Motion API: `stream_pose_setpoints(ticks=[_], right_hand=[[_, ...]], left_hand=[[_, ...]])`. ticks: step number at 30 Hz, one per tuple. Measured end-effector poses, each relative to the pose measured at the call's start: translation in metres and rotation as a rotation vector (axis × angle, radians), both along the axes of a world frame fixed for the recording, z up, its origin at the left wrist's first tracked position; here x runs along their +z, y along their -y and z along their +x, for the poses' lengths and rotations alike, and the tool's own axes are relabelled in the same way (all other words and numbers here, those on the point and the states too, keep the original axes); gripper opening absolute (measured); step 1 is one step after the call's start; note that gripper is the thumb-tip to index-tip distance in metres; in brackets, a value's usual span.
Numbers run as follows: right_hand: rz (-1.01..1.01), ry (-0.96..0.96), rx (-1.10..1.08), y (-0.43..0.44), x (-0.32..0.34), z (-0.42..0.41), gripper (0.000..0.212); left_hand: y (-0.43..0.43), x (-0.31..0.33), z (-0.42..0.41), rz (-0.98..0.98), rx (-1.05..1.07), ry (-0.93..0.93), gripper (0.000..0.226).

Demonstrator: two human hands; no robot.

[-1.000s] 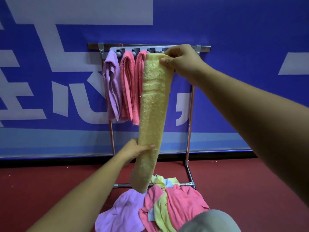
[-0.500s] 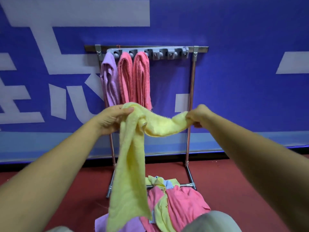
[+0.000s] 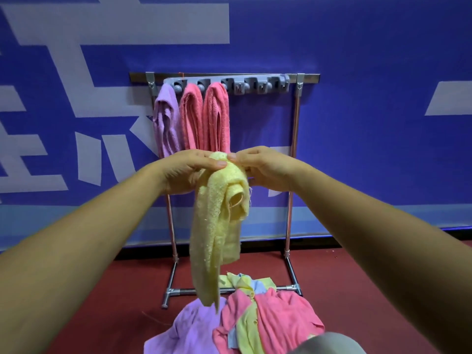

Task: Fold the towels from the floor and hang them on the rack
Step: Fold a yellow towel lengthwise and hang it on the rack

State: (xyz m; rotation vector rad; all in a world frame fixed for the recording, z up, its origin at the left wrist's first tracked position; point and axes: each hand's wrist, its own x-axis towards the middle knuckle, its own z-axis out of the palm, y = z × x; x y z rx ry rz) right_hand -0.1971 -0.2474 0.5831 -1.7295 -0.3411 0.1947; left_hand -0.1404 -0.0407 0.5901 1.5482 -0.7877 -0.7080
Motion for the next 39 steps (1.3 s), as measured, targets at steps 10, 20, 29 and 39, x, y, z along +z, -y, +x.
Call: stream_pose_setpoints(ticks=[10,20,29,39], right_hand=[[-0.019,0.062,-0.186,0.043,0.024,0.006,0.020],[-0.180,0.097,-0.111,0.073,0.066,0.041,0.017],[-0.301,0.339,-0.333,0.113,0.126,0.110,0.014],[-0.538,0.499,-0.643,0.121,0.140,0.219,0.023]], left_hand=[[-0.004,-0.001,0.026,0.184,0.024,0.096,0.059],[0.048,0.049,0.067,0.052,0.107,0.241,0.049],[0.091,0.114,0.132,0.086,0.202,0.554,0.039],[0.120,0.143,0.229,0.274,0.475,0.925,0.029]])
